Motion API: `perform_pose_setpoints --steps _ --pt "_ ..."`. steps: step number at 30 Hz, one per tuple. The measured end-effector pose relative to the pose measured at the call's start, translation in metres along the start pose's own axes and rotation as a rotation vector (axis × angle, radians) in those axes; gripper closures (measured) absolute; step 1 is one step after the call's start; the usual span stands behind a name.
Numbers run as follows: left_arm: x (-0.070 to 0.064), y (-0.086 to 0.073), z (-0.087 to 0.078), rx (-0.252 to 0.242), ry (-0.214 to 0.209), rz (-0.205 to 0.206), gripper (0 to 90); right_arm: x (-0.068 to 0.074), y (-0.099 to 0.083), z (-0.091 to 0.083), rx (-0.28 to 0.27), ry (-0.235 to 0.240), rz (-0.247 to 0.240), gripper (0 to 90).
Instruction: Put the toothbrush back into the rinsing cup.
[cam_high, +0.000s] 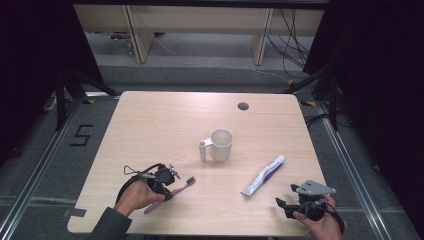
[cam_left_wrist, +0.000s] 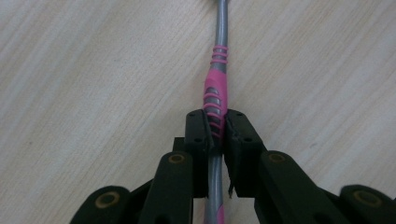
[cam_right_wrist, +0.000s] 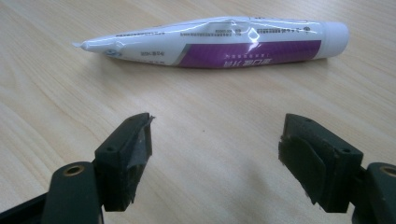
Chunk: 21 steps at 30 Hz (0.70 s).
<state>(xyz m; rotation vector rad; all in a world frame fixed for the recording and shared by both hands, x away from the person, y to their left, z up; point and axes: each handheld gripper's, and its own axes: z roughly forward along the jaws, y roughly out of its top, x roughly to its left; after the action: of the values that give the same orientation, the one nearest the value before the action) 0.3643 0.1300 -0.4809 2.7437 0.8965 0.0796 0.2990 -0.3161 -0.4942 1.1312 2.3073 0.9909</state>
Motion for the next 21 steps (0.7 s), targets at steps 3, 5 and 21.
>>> perform_pose_setpoints --steps 3,5,21 --pt "0.001 0.001 0.001 -0.002 -0.007 -0.011 79.8 0.000 0.000 0.000 0.002 -0.009 -0.004 26.1" --pt "0.001 0.001 0.000 -0.002 -0.011 -0.004 79.8 0.000 0.000 0.000 0.001 -0.008 -0.004 26.1" --pt "0.008 0.000 -0.017 -0.107 -0.027 -0.006 80.0 -0.001 -0.001 0.000 0.002 -0.009 0.007 26.4"
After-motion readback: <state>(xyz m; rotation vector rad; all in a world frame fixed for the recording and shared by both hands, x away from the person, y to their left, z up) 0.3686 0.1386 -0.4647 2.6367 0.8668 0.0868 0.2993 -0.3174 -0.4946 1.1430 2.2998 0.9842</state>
